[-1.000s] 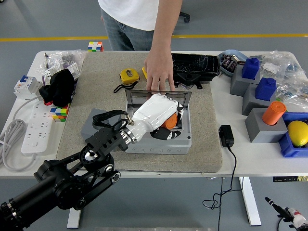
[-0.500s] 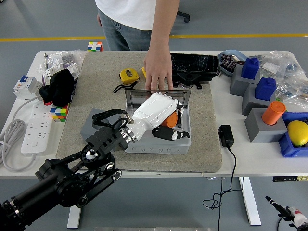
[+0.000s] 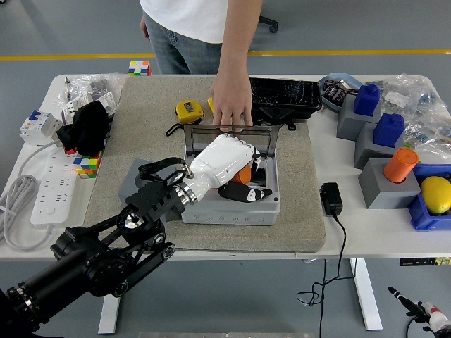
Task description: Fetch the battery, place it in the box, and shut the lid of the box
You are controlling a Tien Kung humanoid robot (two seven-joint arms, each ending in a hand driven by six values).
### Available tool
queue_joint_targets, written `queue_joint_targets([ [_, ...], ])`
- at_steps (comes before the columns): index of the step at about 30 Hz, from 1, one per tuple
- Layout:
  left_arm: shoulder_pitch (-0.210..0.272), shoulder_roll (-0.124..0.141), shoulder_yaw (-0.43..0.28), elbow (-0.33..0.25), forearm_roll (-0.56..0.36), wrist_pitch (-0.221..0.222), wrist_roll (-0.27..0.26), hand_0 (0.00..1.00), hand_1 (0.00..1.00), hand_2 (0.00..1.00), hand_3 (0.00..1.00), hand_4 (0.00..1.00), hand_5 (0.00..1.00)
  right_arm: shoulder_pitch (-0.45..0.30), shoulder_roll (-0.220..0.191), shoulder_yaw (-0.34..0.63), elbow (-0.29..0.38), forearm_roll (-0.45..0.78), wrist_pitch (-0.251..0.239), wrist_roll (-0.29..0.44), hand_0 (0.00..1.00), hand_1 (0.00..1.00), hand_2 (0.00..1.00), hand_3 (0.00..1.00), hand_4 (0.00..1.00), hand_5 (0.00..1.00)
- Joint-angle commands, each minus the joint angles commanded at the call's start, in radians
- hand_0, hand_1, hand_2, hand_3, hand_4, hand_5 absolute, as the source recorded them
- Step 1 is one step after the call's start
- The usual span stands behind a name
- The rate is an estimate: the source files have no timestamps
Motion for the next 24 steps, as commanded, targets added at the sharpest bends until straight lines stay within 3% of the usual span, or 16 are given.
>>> queue_joint_targets([
  [4, 0.000, 0.001, 0.000, -0.005, 0.000, -0.001, -0.004, 0.073, 0.054, 0.107, 0.114, 0.770, 0.380, 0.000, 0.002, -0.005, 0.001, 0.004, 0.000, 0.000, 0.901, 0.885, 0.821, 0.856, 0.998, 0.998],
  [5, 0.000, 0.000, 0.000, -0.005, 0.000, -0.001, -0.006, 0.078, 0.059, 0.108, 0.119, 0.824, 0.454, 0.000, 0.002, -0.006, 0.001, 0.005, 0.000, 0.000, 0.902, 0.885, 0.821, 0.857, 0.998, 0.998],
  [10, 0.000, -0.001, -0.001, -0.002, 0.000, -0.003, -0.015, 0.078, 0.059, 0.108, 0.119, 0.824, 0.454, 0.001, 0.003, -0.010, 0.001, 0.007, 0.000, 0.000, 0.902, 0.885, 0.821, 0.857, 0.998, 0.998],
  [11, 0.000, -0.001, -0.001, -0.001, 0.000, -0.003, -0.016, 0.080, 0.060, 0.113, 0.121, 0.912, 0.698, 0.001, 0.002, -0.011, 0.001, 0.008, 0.000, 0.000, 0.901, 0.885, 0.821, 0.857, 0.998, 0.998],
  [16, 0.001, -0.002, -0.002, 0.004, -0.025, -0.003, -0.030, 0.080, 0.060, 0.113, 0.121, 0.912, 0.698, 0.001, 0.001, -0.011, 0.001, 0.008, 0.000, 0.000, 0.901, 0.885, 0.821, 0.857, 0.998, 0.998],
  [17, 0.002, -0.002, -0.001, 0.004, -0.026, -0.003, -0.030, 0.086, 0.065, 0.115, 0.124, 0.935, 0.807, 0.001, 0.001, -0.011, 0.000, 0.007, 0.000, -0.001, 0.902, 0.885, 0.821, 0.856, 0.998, 0.998],
  [22, 0.004, -0.001, 0.001, 0.006, -0.037, -0.003, -0.037, 0.086, 0.065, 0.115, 0.124, 0.935, 0.807, -0.001, 0.003, -0.014, 0.001, 0.009, 0.000, -0.001, 0.902, 0.885, 0.821, 0.856, 0.998, 0.998],
  [23, 0.004, -0.001, 0.001, 0.006, -0.039, -0.003, -0.038, 0.088, 0.067, 0.115, 0.126, 0.944, 0.878, -0.001, 0.003, -0.015, 0.001, 0.010, 0.000, -0.001, 0.901, 0.885, 0.821, 0.856, 0.998, 0.998],
  [24, 0.004, -0.001, 0.000, 0.007, -0.044, -0.004, -0.039, 0.088, 0.067, 0.115, 0.126, 0.944, 0.878, 0.000, 0.003, -0.017, 0.001, 0.011, 0.000, -0.001, 0.901, 0.885, 0.821, 0.856, 0.998, 0.998],
])
